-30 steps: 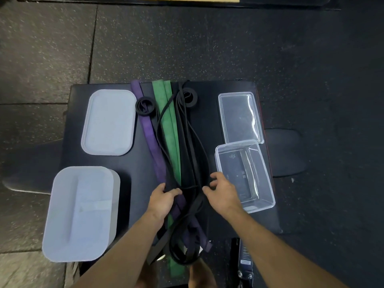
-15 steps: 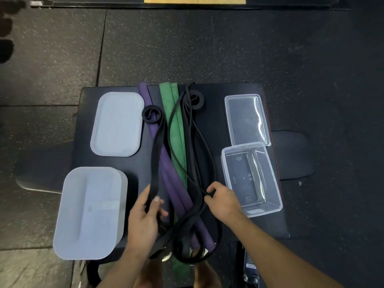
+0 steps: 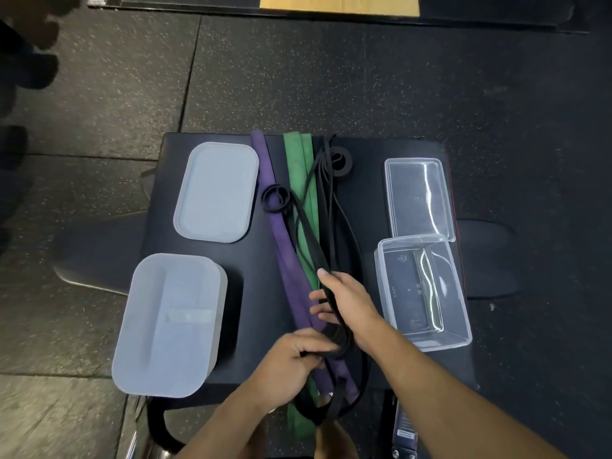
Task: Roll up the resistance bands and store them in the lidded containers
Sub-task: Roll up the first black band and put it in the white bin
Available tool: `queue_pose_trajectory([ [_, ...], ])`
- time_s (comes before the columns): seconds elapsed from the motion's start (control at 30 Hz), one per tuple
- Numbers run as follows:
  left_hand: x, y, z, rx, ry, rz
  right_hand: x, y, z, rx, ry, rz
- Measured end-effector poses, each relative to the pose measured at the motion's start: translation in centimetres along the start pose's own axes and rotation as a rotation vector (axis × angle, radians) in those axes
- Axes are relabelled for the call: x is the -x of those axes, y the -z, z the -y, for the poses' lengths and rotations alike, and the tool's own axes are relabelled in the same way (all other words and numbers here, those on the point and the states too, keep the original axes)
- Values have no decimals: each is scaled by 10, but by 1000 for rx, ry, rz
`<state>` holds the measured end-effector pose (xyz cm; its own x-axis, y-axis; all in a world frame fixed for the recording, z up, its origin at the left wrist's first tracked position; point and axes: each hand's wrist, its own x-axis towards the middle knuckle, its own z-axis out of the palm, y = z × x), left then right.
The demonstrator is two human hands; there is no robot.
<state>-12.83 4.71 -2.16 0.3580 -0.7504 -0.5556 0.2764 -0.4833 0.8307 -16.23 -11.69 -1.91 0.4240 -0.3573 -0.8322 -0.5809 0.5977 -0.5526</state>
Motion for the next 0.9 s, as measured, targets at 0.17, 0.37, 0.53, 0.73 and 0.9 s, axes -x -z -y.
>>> queue_pose_trajectory([
  [0.17,14,13,7,-72,33,47,-2,-8,1,115,118,-40],
  [0.37,16,40,12,24,100,-183,6,-18,23,-81,174,7],
  [0.53,16,56,9,9,157,-161,17,-25,64,-205,302,118],
  [0.73,3,41,17,46,250,-80,29,-56,105,-334,321,384],
  [0.9,-5,22,-12,-1,273,10,26,-71,123,-266,375,354],
])
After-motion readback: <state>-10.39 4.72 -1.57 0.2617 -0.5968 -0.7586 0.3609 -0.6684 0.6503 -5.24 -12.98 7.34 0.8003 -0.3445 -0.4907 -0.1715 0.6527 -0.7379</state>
